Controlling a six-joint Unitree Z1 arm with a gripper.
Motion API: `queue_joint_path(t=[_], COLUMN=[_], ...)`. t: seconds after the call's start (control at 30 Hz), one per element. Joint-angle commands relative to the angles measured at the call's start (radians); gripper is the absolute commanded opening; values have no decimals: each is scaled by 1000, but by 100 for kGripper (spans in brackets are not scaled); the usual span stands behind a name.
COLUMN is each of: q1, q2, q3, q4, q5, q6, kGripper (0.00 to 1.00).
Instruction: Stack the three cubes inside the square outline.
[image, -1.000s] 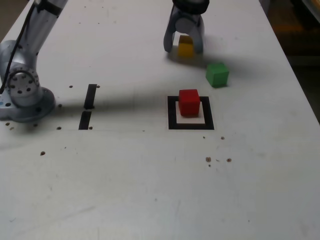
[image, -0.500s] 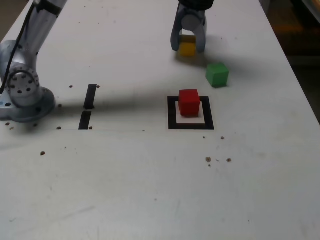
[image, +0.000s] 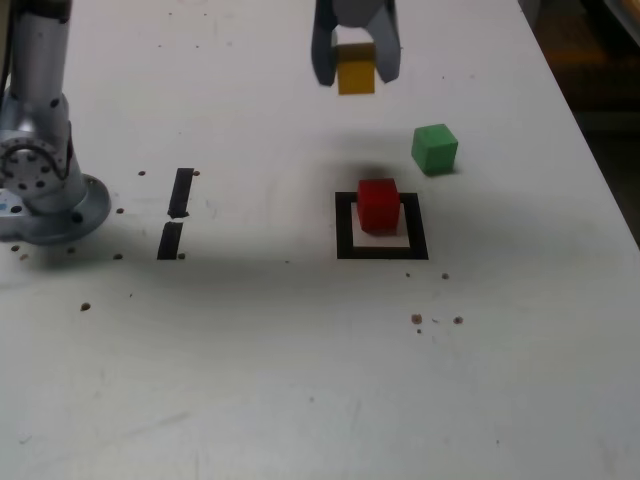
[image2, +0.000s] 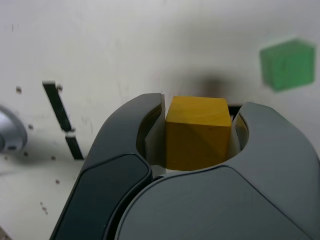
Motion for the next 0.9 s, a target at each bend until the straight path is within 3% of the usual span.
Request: queue_joint_path(t=[0.0, 0.27, 0.87], q1=[-68, -223, -242], q2=[3, 39, 136], q3=[10, 1, 43], q4=[1, -3, -68], q5=[-8, -51, -60], q6=[-166, -327, -344], kGripper=[17, 17, 17])
